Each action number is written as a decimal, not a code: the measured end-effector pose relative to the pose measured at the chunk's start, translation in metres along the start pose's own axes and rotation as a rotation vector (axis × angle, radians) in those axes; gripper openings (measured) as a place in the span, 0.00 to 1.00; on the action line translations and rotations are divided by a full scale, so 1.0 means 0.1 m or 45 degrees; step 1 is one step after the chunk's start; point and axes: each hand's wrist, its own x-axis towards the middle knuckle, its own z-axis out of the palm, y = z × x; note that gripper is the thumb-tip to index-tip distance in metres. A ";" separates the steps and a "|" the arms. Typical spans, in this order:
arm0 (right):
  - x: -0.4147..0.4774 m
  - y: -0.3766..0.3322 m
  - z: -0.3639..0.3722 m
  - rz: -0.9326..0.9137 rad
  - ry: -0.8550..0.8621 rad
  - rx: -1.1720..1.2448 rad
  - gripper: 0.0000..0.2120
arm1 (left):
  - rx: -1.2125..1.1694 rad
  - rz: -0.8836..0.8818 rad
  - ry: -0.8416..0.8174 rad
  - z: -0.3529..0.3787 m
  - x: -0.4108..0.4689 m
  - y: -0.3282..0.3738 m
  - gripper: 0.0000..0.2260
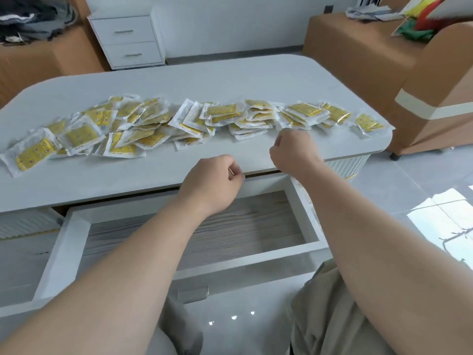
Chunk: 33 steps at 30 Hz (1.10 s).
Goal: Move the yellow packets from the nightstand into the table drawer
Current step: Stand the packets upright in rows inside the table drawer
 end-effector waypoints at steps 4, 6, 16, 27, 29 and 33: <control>0.29 0.48 -0.11 0.198 0.240 -0.030 0.20 | 0.090 0.196 0.000 0.28 0.24 0.35 0.05; 0.42 0.67 -0.17 0.285 0.361 -0.014 0.21 | 0.141 0.294 0.002 0.42 0.40 0.52 0.06; 0.87 1.79 -0.30 0.540 0.058 -0.010 0.38 | 0.368 0.470 -0.013 1.04 1.23 1.09 0.17; 0.82 1.86 -0.30 0.528 0.428 -0.017 0.19 | 0.736 0.337 -0.148 1.38 1.98 1.27 0.33; 0.83 1.81 -0.33 0.590 0.405 0.088 0.18 | 0.728 0.338 -0.155 1.42 1.89 1.21 0.32; 0.83 1.69 -0.41 0.831 0.317 0.570 0.22 | 0.631 0.484 0.024 1.47 1.53 1.09 0.27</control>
